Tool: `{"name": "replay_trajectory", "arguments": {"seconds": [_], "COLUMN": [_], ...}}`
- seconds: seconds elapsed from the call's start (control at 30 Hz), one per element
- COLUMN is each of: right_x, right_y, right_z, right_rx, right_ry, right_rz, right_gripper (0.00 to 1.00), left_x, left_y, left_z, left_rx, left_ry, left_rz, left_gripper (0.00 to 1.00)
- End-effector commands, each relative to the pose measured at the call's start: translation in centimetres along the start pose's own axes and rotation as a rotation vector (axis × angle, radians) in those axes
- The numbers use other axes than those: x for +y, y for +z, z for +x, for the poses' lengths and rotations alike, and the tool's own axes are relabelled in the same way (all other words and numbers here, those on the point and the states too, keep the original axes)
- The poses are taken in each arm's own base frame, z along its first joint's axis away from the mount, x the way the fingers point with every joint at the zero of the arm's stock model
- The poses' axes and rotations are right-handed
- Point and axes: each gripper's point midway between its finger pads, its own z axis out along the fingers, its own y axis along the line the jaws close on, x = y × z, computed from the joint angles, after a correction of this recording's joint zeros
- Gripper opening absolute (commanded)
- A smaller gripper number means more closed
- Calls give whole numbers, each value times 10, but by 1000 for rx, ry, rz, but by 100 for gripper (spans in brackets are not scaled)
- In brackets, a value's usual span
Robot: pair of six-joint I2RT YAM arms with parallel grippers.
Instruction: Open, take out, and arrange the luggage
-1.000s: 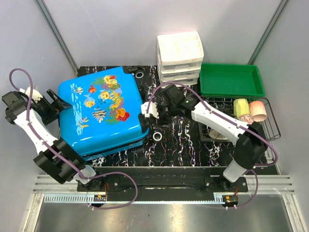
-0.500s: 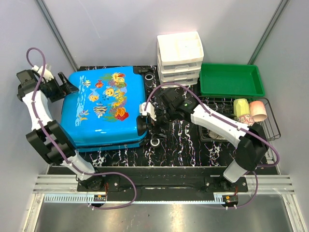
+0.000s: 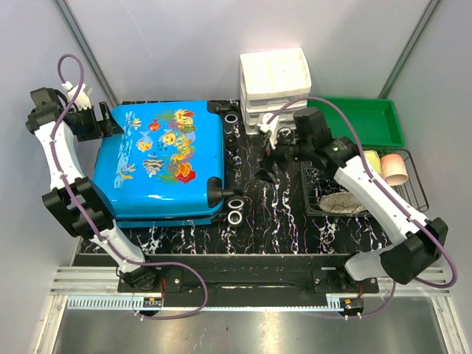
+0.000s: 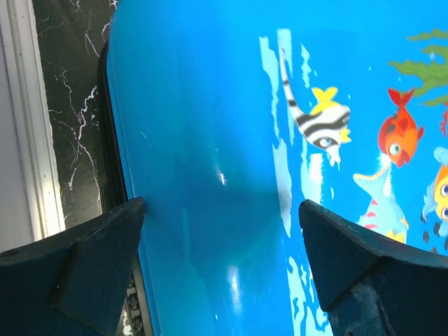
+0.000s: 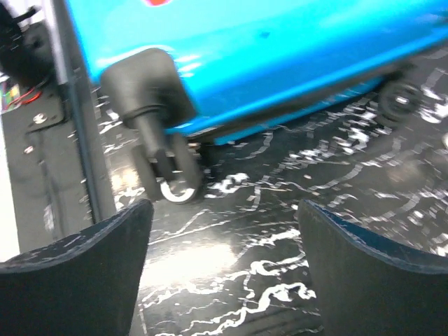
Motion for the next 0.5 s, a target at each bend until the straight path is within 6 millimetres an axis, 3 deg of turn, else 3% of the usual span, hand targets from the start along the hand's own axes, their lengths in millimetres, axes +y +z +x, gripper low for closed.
{"name": "replay_trajectory", "arguments": {"seconds": [0.0, 0.03, 0.1, 0.13, 0.17, 0.2, 0.23, 0.3, 0.47], "right_x": [-39, -48, -53, -61, -59, -60, -60, -55, -34], "right_y": [3, 7, 23, 29, 40, 49, 54, 71, 96], "right_z": [14, 6, 24, 10, 30, 36, 27, 47, 59], "right_rx": [-42, -84, -106, -188, -185, -198, -257, -261, -356], "right_ry": [68, 20, 17, -39, -18, -17, -60, -3, -15], "right_rz": [89, 106, 107, 124, 108, 92, 68, 10, -80], "right_gripper": [89, 82, 78, 76, 72, 71, 70, 66, 64], "left_x": [-68, -74, -90, -94, -98, -103, -107, -112, -112], "left_y": [-24, -27, -32, -33, -33, -33, -36, -36, -41], "left_z": [4, 6, 12, 14, 19, 20, 22, 27, 32], "left_rx": [2, -4, -7, -8, 1, 3, 1, 11, 35], "left_ry": [111, 119, 131, 138, 134, 139, 145, 145, 147], "left_rz": [178, 193, 232, 242, 251, 258, 262, 267, 246], "left_gripper": [95, 95, 95, 95, 95, 95, 95, 95, 95]}}
